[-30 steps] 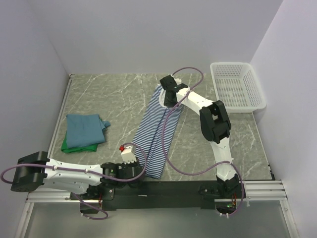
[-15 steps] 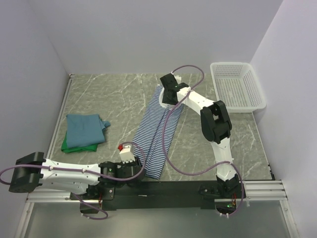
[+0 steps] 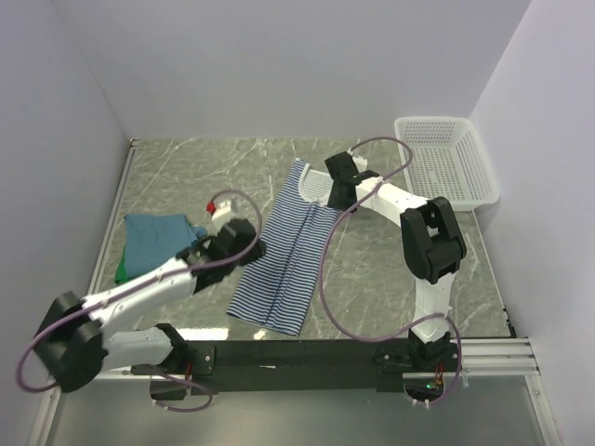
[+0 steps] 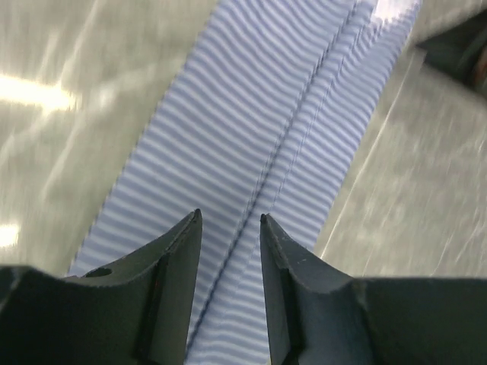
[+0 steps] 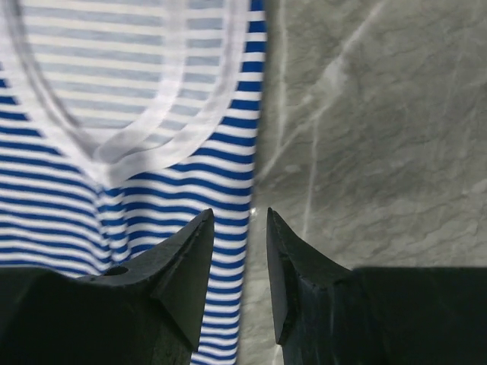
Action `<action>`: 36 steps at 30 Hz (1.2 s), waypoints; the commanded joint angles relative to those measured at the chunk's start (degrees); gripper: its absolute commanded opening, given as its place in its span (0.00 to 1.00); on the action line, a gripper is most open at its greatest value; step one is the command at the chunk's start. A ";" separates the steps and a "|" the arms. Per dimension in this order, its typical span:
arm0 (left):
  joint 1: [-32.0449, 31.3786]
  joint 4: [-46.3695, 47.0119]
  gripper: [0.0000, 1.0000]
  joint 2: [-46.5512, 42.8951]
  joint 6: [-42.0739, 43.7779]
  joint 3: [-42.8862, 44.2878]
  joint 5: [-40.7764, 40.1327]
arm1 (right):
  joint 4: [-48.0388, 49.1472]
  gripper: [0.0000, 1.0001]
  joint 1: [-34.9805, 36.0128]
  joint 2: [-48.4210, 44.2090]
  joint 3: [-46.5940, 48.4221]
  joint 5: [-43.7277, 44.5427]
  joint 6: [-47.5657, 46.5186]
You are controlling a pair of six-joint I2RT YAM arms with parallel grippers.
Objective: Fold and stack the tank tops
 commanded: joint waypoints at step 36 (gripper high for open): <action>18.49 15.40 0.49 13.96 7.54 7.63 23.08 | -7.42 0.60 -9.15 19.33 42.62 -5.07 -12.61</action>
